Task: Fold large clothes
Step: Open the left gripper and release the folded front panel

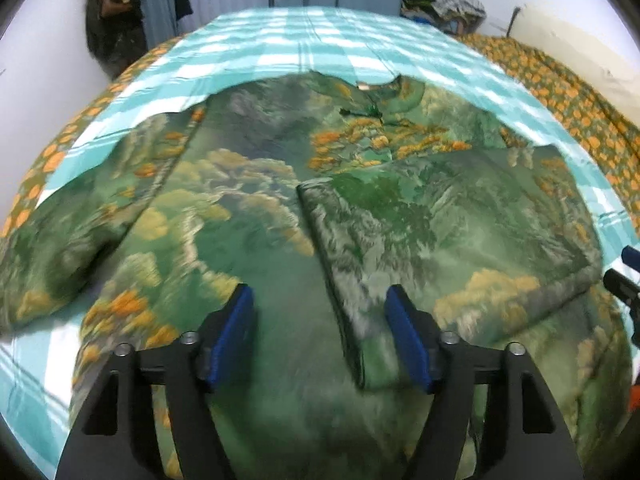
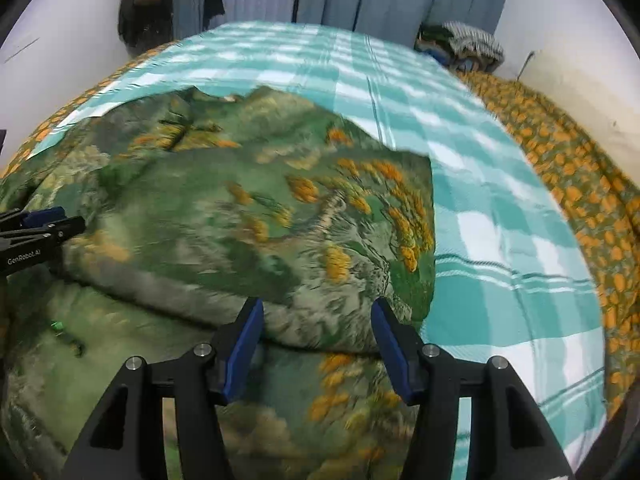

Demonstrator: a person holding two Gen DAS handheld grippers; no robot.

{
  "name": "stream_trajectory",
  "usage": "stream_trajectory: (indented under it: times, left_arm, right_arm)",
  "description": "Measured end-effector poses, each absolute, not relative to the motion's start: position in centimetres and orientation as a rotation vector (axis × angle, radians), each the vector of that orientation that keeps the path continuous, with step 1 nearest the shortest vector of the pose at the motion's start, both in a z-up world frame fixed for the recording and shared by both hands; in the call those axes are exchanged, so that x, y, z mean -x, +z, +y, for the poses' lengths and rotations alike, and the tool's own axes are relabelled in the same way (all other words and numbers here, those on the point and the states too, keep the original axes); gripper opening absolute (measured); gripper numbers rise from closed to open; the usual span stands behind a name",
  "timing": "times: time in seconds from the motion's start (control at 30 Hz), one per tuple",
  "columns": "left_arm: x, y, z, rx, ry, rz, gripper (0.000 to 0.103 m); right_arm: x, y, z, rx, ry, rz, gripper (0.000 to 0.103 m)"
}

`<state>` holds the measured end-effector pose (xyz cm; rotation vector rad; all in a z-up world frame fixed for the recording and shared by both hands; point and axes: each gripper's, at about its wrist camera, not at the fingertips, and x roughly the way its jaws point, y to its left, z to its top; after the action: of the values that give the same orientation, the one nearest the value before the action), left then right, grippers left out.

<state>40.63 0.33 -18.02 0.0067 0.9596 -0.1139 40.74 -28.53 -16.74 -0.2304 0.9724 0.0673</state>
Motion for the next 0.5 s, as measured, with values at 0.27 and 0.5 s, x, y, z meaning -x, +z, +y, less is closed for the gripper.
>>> stream_trajectory:
  times: [0.27,0.5]
  left_arm:
    - [-36.4,-15.8,1.9,-0.037,-0.103,0.947,0.088]
    - [-32.5,-16.2,3.5,-0.17,-0.071,0.994,0.095]
  right_arm:
    - [-38.2,-14.3,-26.1,0.296,0.038,0.931,0.059]
    - [-36.1,-13.8,-25.4,0.198,0.107,0.933,0.071]
